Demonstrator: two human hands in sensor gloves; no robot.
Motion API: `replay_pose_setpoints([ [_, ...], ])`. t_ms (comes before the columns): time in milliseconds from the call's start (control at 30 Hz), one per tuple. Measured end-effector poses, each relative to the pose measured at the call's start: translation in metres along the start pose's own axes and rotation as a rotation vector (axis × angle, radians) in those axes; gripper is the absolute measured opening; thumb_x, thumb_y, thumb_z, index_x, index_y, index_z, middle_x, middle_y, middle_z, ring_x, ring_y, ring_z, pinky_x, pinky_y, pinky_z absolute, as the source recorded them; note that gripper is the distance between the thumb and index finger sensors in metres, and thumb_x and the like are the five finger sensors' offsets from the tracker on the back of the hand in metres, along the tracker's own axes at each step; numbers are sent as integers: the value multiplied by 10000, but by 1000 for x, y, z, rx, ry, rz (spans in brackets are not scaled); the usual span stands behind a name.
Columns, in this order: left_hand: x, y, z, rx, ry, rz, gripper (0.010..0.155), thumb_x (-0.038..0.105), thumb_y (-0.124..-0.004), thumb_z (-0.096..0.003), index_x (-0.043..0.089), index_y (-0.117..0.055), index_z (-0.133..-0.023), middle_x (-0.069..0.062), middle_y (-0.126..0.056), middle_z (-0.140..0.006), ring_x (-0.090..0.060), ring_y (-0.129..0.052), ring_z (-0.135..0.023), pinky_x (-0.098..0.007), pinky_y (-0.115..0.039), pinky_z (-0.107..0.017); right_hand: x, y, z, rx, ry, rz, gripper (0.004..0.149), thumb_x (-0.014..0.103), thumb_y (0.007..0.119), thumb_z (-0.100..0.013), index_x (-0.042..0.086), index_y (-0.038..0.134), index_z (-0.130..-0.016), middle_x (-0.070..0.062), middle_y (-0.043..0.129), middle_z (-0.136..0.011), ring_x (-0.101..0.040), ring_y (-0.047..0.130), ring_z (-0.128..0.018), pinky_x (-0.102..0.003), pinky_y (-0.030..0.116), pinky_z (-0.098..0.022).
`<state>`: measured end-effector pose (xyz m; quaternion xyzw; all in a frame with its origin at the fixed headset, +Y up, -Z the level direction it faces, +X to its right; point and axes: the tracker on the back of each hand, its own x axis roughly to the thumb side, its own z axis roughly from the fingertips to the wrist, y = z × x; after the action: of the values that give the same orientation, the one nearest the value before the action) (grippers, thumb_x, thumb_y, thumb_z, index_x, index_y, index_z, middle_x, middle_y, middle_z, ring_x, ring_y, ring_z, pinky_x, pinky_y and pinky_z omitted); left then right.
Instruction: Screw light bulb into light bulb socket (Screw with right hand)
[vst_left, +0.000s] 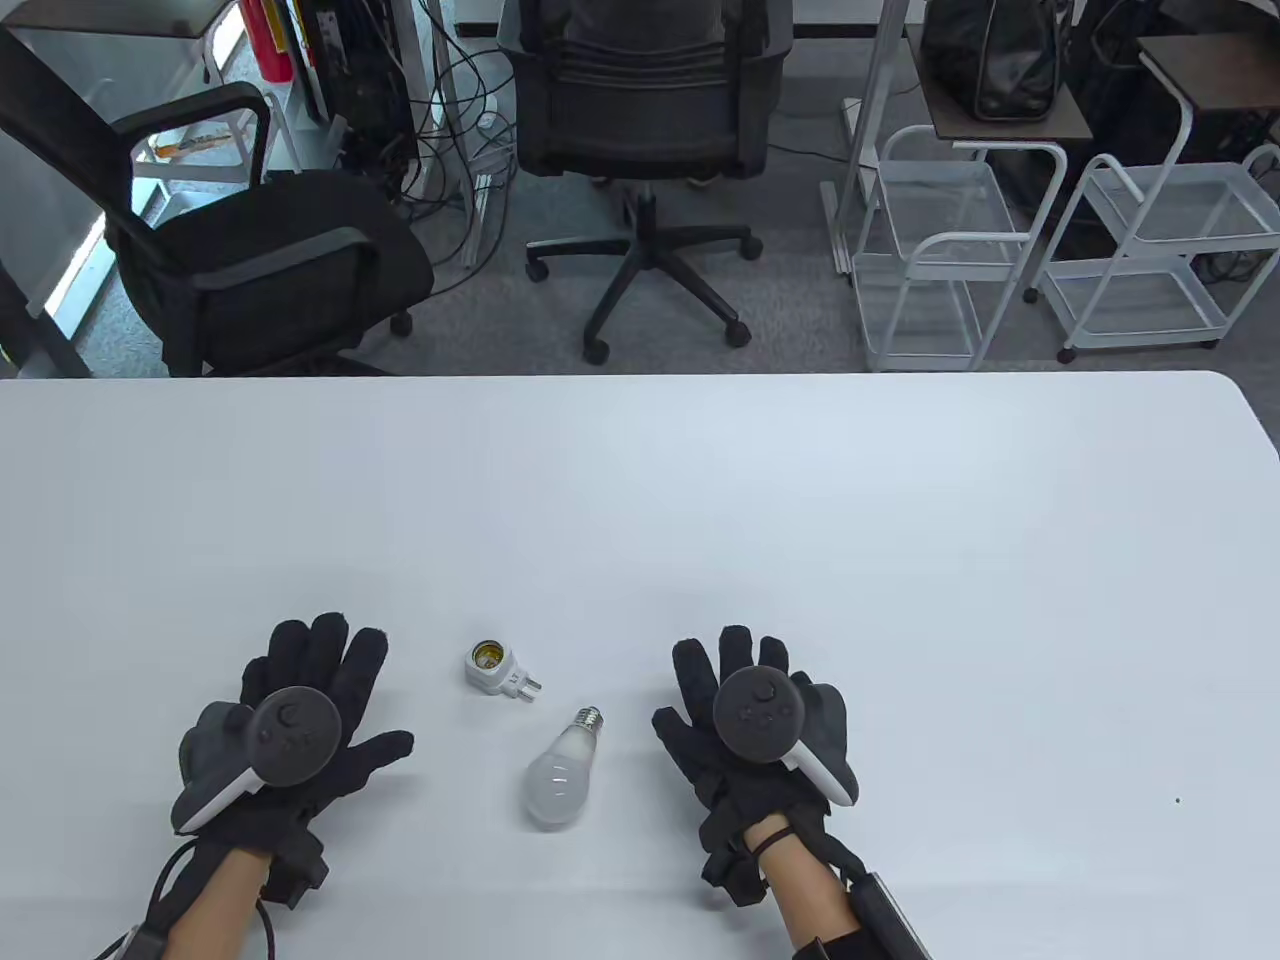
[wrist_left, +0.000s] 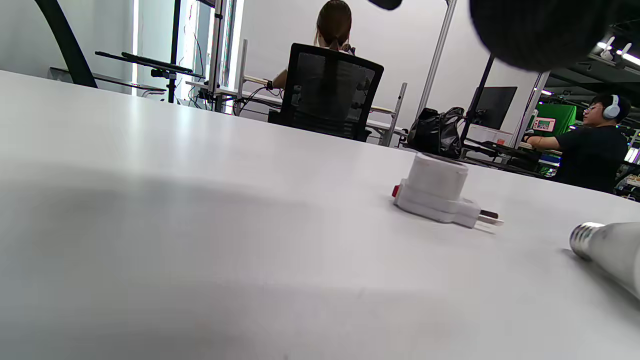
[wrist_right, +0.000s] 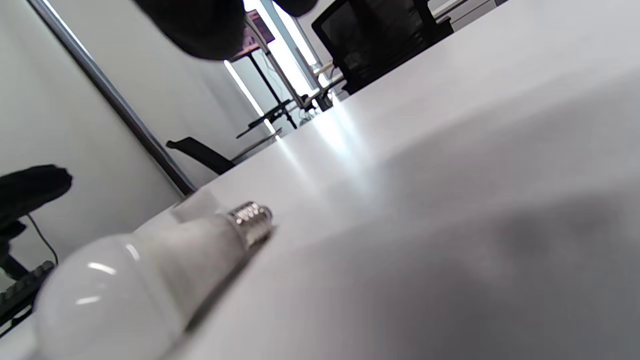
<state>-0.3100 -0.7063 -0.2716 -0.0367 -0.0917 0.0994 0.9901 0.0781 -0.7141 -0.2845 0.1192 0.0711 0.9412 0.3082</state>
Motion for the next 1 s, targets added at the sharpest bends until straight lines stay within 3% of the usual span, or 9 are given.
replay_pose_setpoints([
  [500, -9, -9, -3, -62, 49, 39, 962, 664, -703, -472, 364, -98, -1157, -53, 28, -1253, -375, 90, -1101, -646, -69, -778, -2, 0, 0, -1, -2, -24, 624, 314, 621, -615, 91, 283, -1090, -330, 40, -1056, -647, -66, -835, -789, 20, -463],
  [733, -19, 8, -18, -15, 62, 74, 1011, 669, -745, -450, 367, -94, -1161, -58, 52, -1251, -376, 150, -1075, -645, -18, -764, -4, -2, 1, 1, 9, -29, 624, 311, 623, -615, 90, 283, -1090, -333, 41, -1055, -648, -68, -833, -789, 13, -457],
  [800, -19, 12, -31, -54, 22, 126, 1024, 657, -770, -435, 379, -99, -1157, -43, 40, -1254, -368, 146, -1076, -637, -28, -771, -5, -2, 1, 7, 11, -28, 626, 311, 623, -615, 90, 281, -1090, -334, 39, -1054, -649, -68, -831, -789, 14, -457],
  [900, -15, 12, -59, -221, -152, 287, 1040, 630, -826, -409, 506, -63, -1105, 142, 126, -1217, -245, 269, -1040, -585, 56, -770, -8, -3, 0, 6, 18, -37, 625, 310, 623, -616, 89, 280, -1090, -334, 39, -1054, -649, -69, -831, -788, 13, -456],
  [1000, -6, 6, -91, -350, -111, 306, 1053, 609, -851, -399, 524, -69, -1099, 166, 136, -1213, -238, 278, -1042, -581, 65, -776, -8, -4, 0, 14, 23, -40, 627, 310, 621, -616, 87, 276, -1090, -334, 36, -1053, -649, -72, -829, -788, 13, -455],
])
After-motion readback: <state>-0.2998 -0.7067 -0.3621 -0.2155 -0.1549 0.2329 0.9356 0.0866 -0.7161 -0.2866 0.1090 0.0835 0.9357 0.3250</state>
